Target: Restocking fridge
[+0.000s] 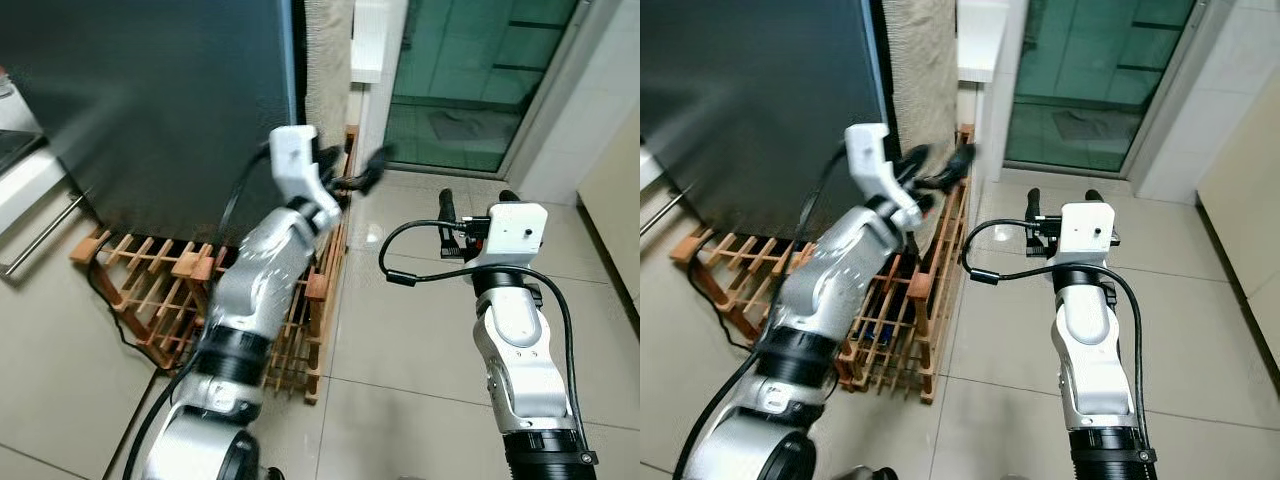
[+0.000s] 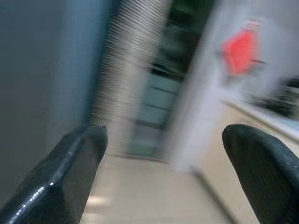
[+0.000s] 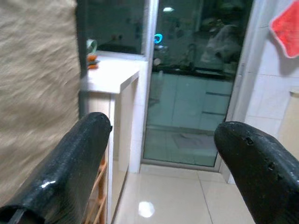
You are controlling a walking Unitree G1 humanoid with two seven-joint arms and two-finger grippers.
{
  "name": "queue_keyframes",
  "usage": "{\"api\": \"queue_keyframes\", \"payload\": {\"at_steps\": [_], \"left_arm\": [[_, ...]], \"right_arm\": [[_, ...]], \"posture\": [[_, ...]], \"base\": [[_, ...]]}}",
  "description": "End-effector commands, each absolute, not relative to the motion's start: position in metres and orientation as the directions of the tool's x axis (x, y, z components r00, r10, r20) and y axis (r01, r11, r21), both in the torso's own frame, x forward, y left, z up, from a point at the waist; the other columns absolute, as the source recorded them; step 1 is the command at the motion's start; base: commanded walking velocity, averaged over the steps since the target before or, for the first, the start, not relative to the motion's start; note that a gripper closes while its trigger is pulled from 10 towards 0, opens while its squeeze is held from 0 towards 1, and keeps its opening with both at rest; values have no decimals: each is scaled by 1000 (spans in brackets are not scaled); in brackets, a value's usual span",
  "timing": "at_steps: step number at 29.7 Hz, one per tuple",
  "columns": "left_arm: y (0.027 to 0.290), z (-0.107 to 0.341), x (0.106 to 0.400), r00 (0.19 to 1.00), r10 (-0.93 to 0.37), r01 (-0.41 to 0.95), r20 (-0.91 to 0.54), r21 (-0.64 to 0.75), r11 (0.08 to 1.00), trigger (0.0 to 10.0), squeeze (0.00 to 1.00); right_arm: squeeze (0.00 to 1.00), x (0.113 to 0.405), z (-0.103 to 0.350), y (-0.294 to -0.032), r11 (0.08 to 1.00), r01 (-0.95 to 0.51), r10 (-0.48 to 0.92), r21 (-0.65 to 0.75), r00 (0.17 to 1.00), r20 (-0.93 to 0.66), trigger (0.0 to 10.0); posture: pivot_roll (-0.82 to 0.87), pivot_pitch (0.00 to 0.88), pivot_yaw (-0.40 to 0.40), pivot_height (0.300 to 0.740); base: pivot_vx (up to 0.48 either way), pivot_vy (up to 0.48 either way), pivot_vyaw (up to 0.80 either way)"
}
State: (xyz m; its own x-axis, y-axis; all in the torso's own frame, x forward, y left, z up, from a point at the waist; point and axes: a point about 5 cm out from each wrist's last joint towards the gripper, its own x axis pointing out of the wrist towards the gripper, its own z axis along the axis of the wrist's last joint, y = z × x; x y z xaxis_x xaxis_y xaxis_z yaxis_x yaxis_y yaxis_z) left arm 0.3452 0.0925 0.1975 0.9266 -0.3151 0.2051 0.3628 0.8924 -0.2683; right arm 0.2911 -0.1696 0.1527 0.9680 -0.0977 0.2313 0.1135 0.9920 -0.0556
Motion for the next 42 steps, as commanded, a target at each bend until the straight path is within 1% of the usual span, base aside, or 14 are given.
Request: {"api": "queue_keyframes", "payload": {"at_steps": [1,5,7,8,12,15,19,23,25,28,34,37,40,42], "left_arm": [[114,200,343,957,-192,243,217,-243,939,10000,0],[145,187,337,984,-51,91,170,-234,968,10000,0],[150,185,334,986,-25,63,166,-230,971,10000,0],[158,185,325,984,-9,46,180,-207,977,10000,0],[163,192,310,976,0,39,217,-173,984,10000,0],[164,196,306,972,12,30,233,-175,984,10000,0],[172,211,291,947,42,5,320,-145,989,10000,0],[179,197,287,959,74,-37,275,-137,990,10000,0],[178,188,289,966,83,-50,245,-138,989,10000,0],[171,190,292,966,58,-26,252,-125,992,10000,0],[156,199,290,958,-35,82,285,-152,985,10000,0],[154,209,285,940,-43,92,337,-129,987,10000,0],[158,248,277,879,8,89,478,-179,980,10000,0],[156,254,279,873,19,93,487,-204,974,10000,0]], "right_arm": [[0,289,159,-174,990,143,-136,-6,953,272,10000],[0,281,157,-184,982,188,-186,20,941,284,10000],[0,278,157,-186,980,198,-196,23,938,285,10000],[0,272,154,-191,976,216,-215,27,936,279,10000],[0,264,150,-195,974,226,-224,24,936,272,10000],[0,264,150,-194,976,218,-213,11,938,272,10000],[0,259,167,-183,987,149,-119,-61,931,345,10000],[0,258,165,-181,990,134,-114,-36,934,338,10000],[0,261,159,-181,991,134,-123,-11,941,316,10000],[0,265,157,-181,992,127,-119,-6,946,303,10000],[0,266,162,-176,995,99,-93,-3,945,314,10000],[0,262,173,-178,993,121,-114,4,926,359,10000],[0,249,216,-179,988,151,-109,-39,848,519,10000],[0,249,222,-180,987,158,-118,-30,838,533,10000]], "posture": [[-124,0,33,740],[-114,0,27,740],[-114,0,27,740],[-115,0,25,740],[-111,0,20,740],[-108,0,18,740],[-103,0,10,740],[-103,0,5,740],[-102,0,0,740],[-102,0,-1,740],[-104,0,2,740],[-105,0,4,740],[-110,0,0,740],[-110,0,0,740]], "base": [[0,0,0],[0,0,0],[0,0,0],[0,0,0],[0,0,0],[0,0,0],[0,0,0],[0,0,0],[0,0,0],[0,0,0],[0,0,0],[0,0,0],[0,0,0],[0,0,0]]}}
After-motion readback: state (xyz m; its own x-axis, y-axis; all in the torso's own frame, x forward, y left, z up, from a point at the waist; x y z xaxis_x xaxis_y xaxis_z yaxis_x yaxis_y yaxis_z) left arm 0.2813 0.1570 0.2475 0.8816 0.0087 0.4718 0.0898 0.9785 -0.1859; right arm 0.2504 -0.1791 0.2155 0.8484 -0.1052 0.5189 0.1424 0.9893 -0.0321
